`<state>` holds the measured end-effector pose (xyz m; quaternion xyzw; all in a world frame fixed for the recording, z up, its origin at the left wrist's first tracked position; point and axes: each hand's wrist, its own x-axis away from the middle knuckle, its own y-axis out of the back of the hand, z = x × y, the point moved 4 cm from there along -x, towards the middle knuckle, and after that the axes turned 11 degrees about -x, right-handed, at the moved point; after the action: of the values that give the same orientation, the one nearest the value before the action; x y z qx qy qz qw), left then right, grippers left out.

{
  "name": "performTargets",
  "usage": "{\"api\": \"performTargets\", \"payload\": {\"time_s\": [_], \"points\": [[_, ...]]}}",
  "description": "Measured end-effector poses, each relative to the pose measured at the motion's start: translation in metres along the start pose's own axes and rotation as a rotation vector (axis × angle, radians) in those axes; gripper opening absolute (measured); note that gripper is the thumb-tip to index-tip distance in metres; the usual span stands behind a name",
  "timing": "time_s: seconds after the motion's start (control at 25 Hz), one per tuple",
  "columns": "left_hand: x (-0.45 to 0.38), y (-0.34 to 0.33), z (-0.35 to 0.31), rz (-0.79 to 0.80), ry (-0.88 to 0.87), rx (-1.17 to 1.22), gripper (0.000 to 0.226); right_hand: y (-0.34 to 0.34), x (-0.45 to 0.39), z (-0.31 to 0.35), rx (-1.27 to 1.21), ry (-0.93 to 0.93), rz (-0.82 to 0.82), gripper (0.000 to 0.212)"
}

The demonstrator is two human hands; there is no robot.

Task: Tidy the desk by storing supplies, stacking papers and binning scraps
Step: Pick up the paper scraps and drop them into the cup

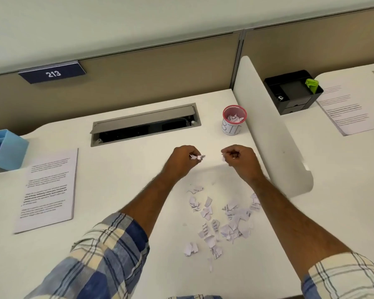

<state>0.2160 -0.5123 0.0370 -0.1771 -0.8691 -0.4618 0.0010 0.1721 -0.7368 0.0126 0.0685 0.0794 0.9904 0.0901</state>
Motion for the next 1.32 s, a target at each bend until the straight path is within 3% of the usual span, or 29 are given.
{"api": "performTargets", "payload": {"time_s": [0.36,0.52,0.64,0.76,1.04,1.2,1.32], "points": [[-0.135,0.02,-0.087,-0.031,-0.103,-0.062,0.011,0.033,-0.104,0.046,0.149,0.147,-0.245,0.013],[-0.176,0.014,-0.109,-0.029,-0.071,-0.156,0.015,0.04,-0.136,0.047,0.265,0.087,-0.257,0.021],[-0.193,0.001,-0.112,0.065,-0.028,-0.164,0.023,0.043,-0.146,0.045,0.295,0.039,-0.226,0.024],[-0.193,-0.01,-0.108,0.104,-0.029,-0.141,0.03,0.042,-0.144,0.041,0.319,0.028,-0.215,0.027],[-0.157,-0.01,-0.064,-0.034,0.035,0.145,0.016,0.042,-0.112,0.031,0.258,0.16,-0.265,0.014],[-0.102,-0.022,-0.022,0.025,0.034,0.073,0.012,0.042,-0.074,0.013,0.219,0.207,-0.233,0.014],[-0.055,-0.037,0.01,0.106,0.046,0.038,0.018,0.042,-0.042,-0.007,0.219,0.11,-0.133,0.019]]}}
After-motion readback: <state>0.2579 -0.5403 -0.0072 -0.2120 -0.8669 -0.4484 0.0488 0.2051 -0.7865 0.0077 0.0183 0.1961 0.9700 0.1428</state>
